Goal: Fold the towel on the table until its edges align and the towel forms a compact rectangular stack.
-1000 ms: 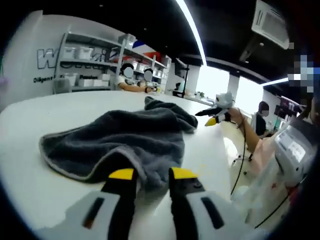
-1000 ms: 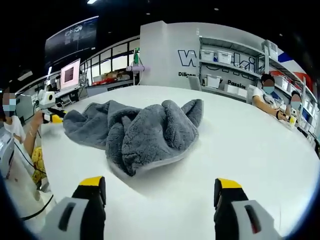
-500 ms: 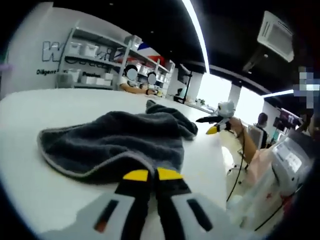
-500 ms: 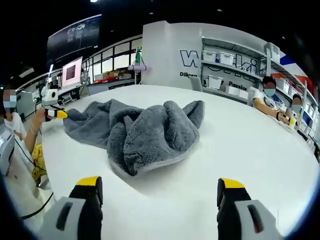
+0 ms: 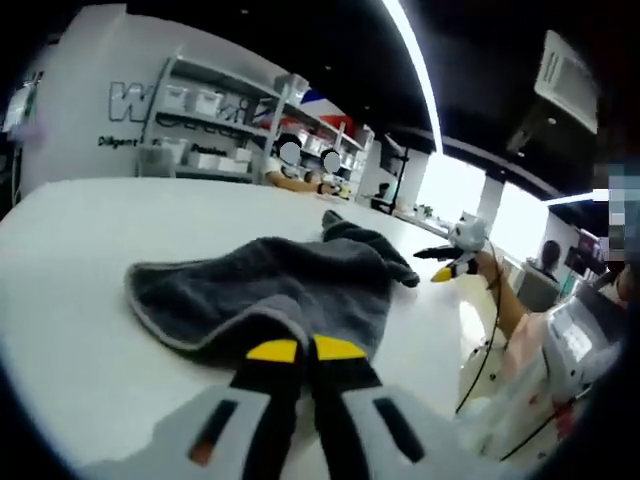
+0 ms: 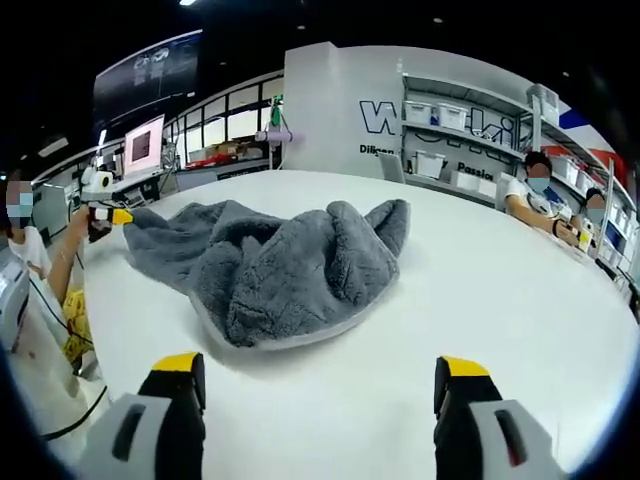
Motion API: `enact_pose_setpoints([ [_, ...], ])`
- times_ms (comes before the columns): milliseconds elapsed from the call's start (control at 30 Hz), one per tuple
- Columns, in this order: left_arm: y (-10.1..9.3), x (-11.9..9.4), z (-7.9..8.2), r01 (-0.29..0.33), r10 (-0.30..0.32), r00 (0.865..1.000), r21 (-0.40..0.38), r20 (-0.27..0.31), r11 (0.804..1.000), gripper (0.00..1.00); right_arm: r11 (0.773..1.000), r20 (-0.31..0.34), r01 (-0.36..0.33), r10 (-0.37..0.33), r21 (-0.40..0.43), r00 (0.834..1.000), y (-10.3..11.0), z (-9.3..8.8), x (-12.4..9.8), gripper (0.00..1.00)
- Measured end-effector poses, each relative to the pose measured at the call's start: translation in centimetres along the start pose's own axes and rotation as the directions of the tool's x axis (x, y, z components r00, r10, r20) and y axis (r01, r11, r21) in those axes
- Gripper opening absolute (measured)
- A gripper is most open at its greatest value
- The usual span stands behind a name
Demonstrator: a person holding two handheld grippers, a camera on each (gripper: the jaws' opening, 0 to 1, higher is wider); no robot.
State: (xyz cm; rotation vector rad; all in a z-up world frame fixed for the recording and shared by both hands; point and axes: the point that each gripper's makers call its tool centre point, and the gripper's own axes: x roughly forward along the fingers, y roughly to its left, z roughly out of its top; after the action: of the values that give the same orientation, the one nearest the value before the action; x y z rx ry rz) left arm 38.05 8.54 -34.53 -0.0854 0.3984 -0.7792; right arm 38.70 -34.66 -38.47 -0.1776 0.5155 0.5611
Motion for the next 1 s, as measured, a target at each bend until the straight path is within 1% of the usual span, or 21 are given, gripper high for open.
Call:
enact_pose_setpoints([
  [100, 0.9, -0.7, 0.1, -0.021, 0.021, 1.000, 0.000, -0.005, 1.000, 0.05, 1.000, -0.002, -0.005, 0.005, -0.003, 1.000, 0.1, -0.1, 0.0, 0.99],
  [200, 2.2, -1.5, -0.5, -0.071, 0.071, 0.997, -0.006, -0.022, 0.997, 0.05, 1.000, -0.008, -0.008, 0.007, -0.004, 1.000, 0.1, -0.2, 0.0, 0.99],
  [267, 3.4, -2.3, -1.0, -0.110, 0.109, 0.993, -0.012, -0.037, 0.994, 0.05, 1.000, -0.009, -0.008, 0.008, -0.003, 1.000, 0.1, -0.3, 0.1, 0.99],
  [300, 3.6, -2.5, -1.2, -0.119, 0.118, 0.992, -0.012, -0.042, 0.993, 0.05, 1.000, -0.009, -0.008, 0.008, -0.003, 1.000, 0.1, -0.3, 0.1, 0.99],
  [367, 4.8, -3.3, -1.5, -0.159, 0.158, 0.986, -0.018, -0.049, 0.987, 0.05, 1.000, -0.009, -0.010, 0.010, -0.005, 1.000, 0.1, -0.3, 0.1, 0.99],
  [500, 6.2, -4.2, -2.0, -0.194, 0.191, 0.980, -0.035, -0.059, 0.980, 0.05, 1.000, -0.007, -0.010, 0.010, -0.007, 1.000, 0.2, -0.1, 0.2, 0.99],
  [633, 7.6, -4.9, -2.5, -0.232, 0.228, 0.970, -0.038, -0.079, 0.972, 0.04, 1.000, -0.006, -0.016, 0.016, -0.009, 1.000, 0.4, 0.0, 0.3, 0.99],
  [767, 8.8, -5.7, -2.7, -0.268, 0.264, 0.961, -0.043, -0.083, 0.962, 0.04, 1.000, -0.012, -0.018, 0.018, -0.015, 1.000, 0.5, 0.0, 0.3, 0.99],
  [1000, 11.3, -6.9, -3.7, -0.343, 0.337, 0.935, -0.039, -0.108, 0.939, 0.05, 1.000, -0.015, -0.016, 0.016, -0.020, 1.000, 0.6, 0.1, 0.2, 0.99],
])
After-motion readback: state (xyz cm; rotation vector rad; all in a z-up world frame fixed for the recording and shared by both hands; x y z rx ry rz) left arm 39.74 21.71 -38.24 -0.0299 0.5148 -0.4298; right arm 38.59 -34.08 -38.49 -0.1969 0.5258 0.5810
